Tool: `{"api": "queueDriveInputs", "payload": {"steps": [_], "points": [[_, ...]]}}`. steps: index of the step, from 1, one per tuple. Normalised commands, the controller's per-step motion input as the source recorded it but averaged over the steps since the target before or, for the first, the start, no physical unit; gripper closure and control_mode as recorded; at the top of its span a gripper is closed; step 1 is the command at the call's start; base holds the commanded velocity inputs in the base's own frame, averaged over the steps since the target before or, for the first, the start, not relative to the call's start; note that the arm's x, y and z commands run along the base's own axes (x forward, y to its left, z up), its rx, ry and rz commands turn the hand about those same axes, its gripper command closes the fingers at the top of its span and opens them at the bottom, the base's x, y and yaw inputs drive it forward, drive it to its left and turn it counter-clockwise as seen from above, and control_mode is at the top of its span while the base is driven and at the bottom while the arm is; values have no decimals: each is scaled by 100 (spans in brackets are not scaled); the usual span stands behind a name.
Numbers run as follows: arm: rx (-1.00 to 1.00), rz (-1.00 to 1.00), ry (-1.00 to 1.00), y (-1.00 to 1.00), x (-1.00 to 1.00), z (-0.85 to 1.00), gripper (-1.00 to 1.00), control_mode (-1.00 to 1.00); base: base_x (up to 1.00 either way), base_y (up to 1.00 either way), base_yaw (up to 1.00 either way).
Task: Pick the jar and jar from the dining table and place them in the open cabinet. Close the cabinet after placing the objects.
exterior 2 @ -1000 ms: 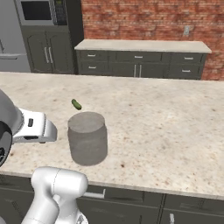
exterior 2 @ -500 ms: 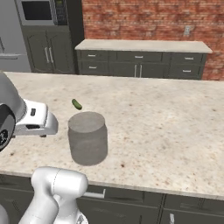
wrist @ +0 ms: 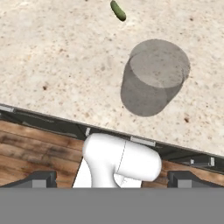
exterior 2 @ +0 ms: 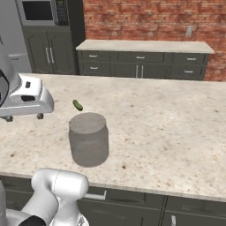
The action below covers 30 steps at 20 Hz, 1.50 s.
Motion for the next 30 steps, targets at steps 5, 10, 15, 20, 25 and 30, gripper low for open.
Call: {"api": "queueDriveInputs", "payload": {"steps": [5,10,15,20,25,30], "points": [[-4,1,0,28,10,-37,-100,-100,0,0,0],[0,0,-10,2,24,-38,-100,-100,0,0,0],[0,0,-1,-1,25,-20,-100,-100,0,0,0],[0,0,1,-23,21,0,-100,-100,0,0,0],[0,0,1,-19,18,0,-100,-100,0,0,0],[0,0,1,-3,16,-7,-100,-100,0,0,0]]}}
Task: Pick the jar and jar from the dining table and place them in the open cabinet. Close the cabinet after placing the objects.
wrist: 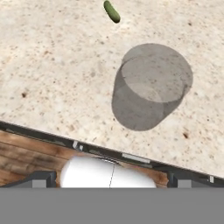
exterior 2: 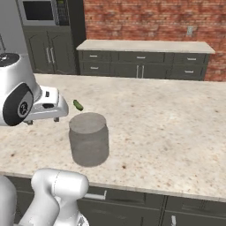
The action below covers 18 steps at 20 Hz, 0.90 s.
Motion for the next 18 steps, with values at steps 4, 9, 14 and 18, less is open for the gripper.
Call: {"api": "queueDriveInputs", "payload": {"steps": [4,9,14,18], "points": [[0,0,0,0,18,-12,-100,-100,0,0,0],[0,0,0,0,21,-23,-100,-100,0,0,0],[0,0,1,0,27,-35,-100,-100,0,0,0],[0,0,3,0,30,-44,-100,-100,0,0,0]]}}
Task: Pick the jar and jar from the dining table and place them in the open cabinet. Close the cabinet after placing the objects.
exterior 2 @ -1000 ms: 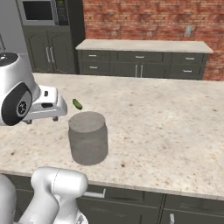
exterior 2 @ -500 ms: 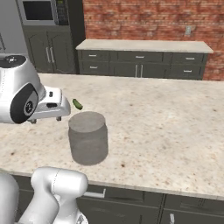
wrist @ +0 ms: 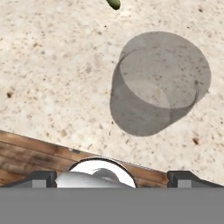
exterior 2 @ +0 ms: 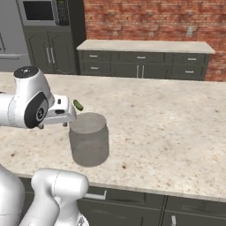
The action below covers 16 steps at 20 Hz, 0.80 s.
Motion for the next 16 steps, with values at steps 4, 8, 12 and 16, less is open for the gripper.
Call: {"api": "queueDriveInputs", "payload": {"steps": [4,8,12,16], "points": [[0,0,4,0,39,-42,-100,-100,0,0,0],[0,0,6,0,52,-34,-100,-100,0,0,0],[0,0,4,0,53,-30,-100,-100,0,0,0],[0,0,3,0,49,-31,-100,-100,0,0,0]]}}
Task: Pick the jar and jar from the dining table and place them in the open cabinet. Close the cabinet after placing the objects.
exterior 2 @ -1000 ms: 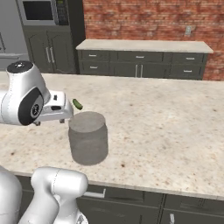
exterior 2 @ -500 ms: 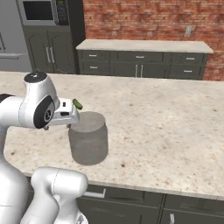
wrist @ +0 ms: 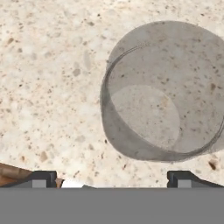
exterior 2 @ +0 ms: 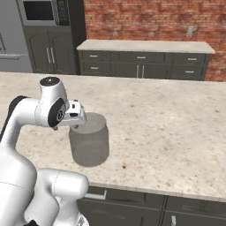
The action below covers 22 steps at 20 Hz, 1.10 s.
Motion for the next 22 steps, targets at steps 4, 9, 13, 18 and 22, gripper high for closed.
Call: {"api": "queueDriveInputs", "payload": {"steps": [4,9,13,18,22], "points": [[0,0,1,0,44,-34,-100,-100,0,0,0],[0,0,0,0,40,-34,-100,-100,0,0,0],[0,0,0,0,41,-31,-100,-100,0,0,0],[0,0,0,0,43,-27,-100,-100,0,0,0],[0,0,1,0,44,-16,-100,-100,0,0,0]]}}
